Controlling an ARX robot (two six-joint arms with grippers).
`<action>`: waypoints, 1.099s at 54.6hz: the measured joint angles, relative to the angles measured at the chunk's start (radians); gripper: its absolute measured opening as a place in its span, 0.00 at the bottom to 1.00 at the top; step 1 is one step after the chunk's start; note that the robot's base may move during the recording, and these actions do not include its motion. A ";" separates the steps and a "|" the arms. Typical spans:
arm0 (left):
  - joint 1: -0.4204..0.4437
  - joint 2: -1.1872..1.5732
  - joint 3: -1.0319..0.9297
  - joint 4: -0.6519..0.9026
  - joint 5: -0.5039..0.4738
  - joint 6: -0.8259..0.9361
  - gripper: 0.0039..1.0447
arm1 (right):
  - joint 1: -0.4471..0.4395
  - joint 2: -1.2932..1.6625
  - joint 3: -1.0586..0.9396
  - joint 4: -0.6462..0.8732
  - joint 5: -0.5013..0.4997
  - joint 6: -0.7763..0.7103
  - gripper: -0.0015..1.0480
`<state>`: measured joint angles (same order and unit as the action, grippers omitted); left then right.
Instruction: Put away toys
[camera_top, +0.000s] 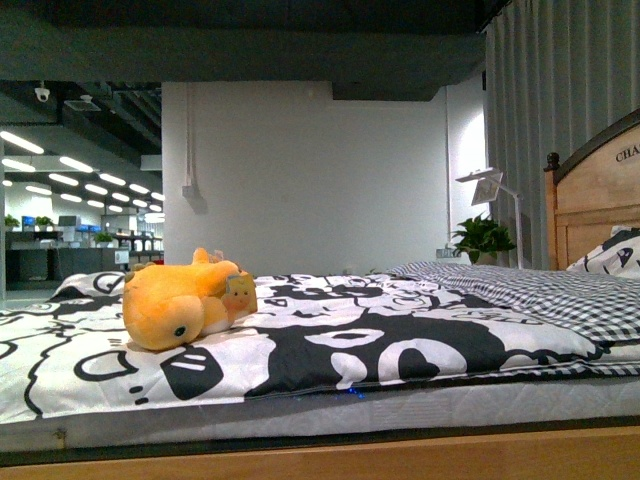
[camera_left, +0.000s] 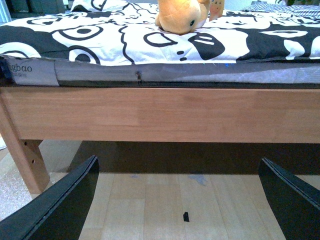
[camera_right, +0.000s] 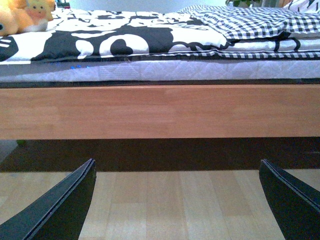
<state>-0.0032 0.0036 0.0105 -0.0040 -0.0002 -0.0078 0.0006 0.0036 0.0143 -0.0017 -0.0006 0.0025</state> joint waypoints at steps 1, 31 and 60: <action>0.000 0.000 0.000 0.000 0.000 0.000 0.94 | 0.000 0.000 0.000 0.000 0.000 0.000 0.94; 0.000 0.000 0.000 0.000 0.000 0.000 0.94 | 0.000 0.000 0.000 0.000 0.000 0.000 0.94; 0.000 0.000 0.000 0.000 0.000 0.000 0.94 | 0.000 0.000 0.000 0.000 0.000 0.000 0.94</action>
<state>-0.0032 0.0036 0.0105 -0.0040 -0.0002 -0.0078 0.0006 0.0040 0.0143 -0.0017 -0.0006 0.0025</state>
